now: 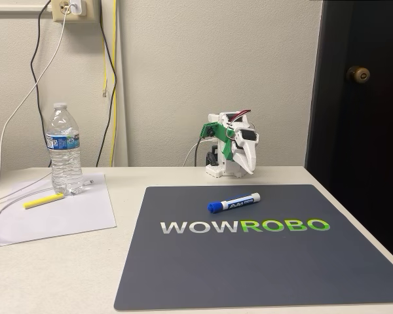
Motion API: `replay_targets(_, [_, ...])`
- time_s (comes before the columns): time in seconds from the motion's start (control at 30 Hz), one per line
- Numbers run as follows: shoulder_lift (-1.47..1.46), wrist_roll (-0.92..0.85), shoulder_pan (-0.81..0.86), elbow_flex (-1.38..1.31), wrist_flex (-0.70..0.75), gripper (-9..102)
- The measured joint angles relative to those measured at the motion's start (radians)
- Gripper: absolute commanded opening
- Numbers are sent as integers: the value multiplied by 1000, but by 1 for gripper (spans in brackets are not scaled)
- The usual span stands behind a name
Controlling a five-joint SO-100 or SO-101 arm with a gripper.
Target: Pick up the blue marker.
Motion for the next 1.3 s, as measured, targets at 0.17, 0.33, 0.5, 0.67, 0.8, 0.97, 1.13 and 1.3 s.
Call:
replay_targets(0.17, [0, 6, -15, 0, -21, 0])
replay_targets(0.33, [0, 6, -11, 0, -23, 0])
replay_targets(0.5, [0, 6, -11, 0, -23, 0])
replay_targets(0.67, [0, 6, -11, 0, -23, 0])
replay_targets(0.8, [0, 6, -11, 0, -23, 0])
replay_targets(0.97, [0, 6, -15, 0, -23, 0])
replay_targets(1.13, [0, 6, -15, 0, -23, 0])
replay_targets(1.3, [0, 6, -15, 0, -23, 0])
